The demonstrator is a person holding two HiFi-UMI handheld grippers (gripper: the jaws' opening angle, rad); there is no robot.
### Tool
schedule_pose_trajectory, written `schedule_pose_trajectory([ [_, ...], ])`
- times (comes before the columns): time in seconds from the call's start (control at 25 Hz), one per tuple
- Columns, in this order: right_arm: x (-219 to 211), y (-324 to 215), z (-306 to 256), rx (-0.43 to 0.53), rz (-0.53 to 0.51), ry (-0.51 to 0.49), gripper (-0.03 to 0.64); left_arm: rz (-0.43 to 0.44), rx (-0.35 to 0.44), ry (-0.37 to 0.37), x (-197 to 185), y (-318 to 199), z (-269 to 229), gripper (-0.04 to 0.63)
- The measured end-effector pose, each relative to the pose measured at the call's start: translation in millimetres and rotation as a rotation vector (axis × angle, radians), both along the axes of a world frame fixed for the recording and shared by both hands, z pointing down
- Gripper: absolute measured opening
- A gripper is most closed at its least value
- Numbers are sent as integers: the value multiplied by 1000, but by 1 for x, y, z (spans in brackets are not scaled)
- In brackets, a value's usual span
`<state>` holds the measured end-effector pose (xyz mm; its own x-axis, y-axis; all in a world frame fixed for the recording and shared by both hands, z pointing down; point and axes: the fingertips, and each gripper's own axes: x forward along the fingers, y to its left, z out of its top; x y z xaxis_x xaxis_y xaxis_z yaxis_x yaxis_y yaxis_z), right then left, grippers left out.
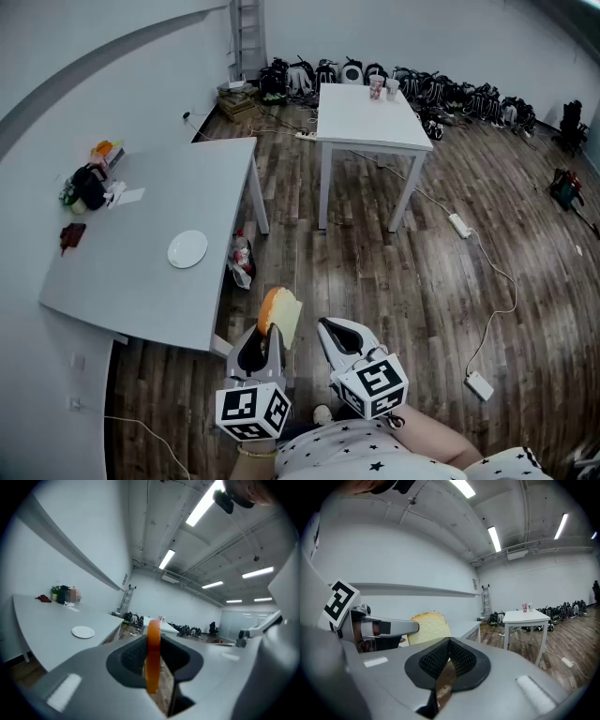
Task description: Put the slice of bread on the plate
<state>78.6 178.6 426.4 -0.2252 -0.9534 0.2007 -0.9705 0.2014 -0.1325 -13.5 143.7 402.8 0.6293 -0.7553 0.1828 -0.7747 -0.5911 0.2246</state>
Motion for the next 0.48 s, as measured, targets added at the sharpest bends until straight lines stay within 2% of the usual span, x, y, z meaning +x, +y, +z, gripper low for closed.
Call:
schedule_pose_trajectory([
  [0.16, -1, -3, 1, -15, -38, 15, -2, -14, 21, 20, -1, -1, -1, 87],
  [0.48, -21, -29, 0, -23, -123, 15, -2, -76, 12, 21, -25, -19, 4, 87],
])
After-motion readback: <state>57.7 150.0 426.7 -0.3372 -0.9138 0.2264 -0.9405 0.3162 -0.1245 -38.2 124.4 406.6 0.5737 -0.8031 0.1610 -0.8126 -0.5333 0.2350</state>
